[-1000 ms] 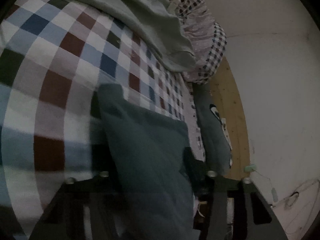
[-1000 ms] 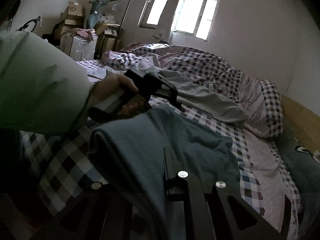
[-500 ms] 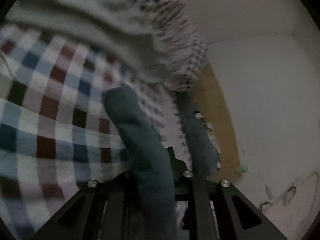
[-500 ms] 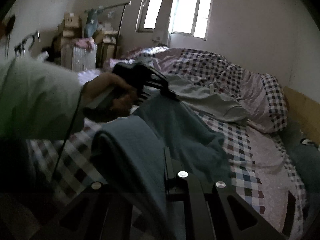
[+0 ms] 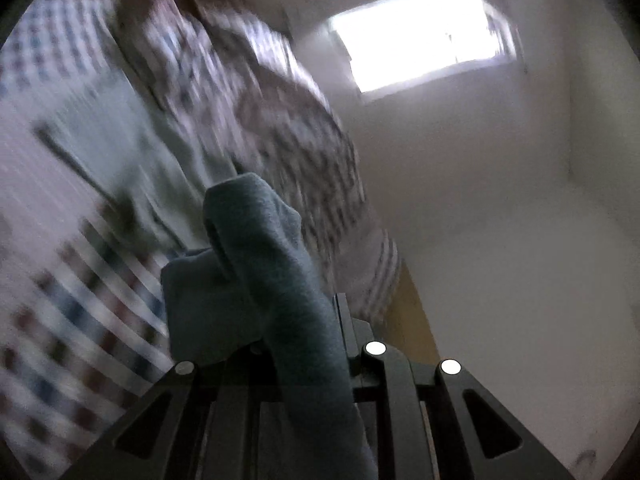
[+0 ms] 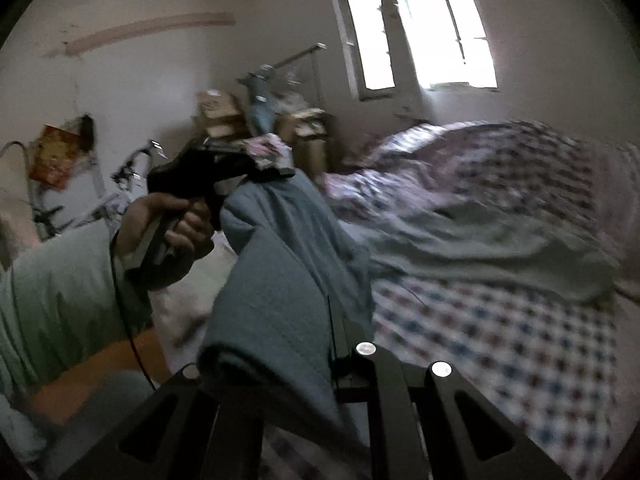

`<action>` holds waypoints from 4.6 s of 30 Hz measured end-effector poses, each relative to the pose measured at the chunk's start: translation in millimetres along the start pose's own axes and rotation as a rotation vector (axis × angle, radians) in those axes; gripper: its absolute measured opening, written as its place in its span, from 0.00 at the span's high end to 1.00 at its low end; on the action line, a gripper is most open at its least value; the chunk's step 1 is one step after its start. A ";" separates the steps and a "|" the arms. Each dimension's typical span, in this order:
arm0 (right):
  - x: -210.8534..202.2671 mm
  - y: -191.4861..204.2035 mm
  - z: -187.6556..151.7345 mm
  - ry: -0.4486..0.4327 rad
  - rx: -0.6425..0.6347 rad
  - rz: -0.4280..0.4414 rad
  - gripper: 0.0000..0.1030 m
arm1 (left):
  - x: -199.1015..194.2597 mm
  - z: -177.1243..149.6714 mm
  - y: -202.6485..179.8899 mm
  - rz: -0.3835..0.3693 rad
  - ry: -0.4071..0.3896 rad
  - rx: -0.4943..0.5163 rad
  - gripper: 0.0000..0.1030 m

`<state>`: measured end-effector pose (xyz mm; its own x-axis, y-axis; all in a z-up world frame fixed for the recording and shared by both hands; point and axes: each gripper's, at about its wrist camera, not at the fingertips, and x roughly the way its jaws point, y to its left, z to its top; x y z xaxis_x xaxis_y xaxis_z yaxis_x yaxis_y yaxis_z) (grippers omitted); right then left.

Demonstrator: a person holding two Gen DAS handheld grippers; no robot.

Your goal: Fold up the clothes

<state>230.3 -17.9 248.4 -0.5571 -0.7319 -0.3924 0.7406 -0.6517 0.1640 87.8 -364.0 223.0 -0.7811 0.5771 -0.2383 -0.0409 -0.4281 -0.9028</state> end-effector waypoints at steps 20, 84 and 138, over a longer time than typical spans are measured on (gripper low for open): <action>298.2 92.5 137.2 0.088 -0.199 0.167 0.93 | -200.1 224.2 95.3 0.360 -0.417 -0.049 0.86; -29.9 -13.7 -88.2 -0.044 -0.058 -0.168 0.16 | -140.5 6.7 28.8 0.518 -0.290 0.433 0.11; 38.8 -330.4 -173.6 0.422 0.478 -0.806 0.00 | 325.1 -318.3 20.8 0.695 0.328 0.925 0.00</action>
<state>29.2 203.6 21.8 -0.5766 0.0280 -0.8165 -0.0737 -0.9971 0.0178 31.4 36.0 12.8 -0.6235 0.1166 -0.7731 -0.2103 -0.9774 0.0222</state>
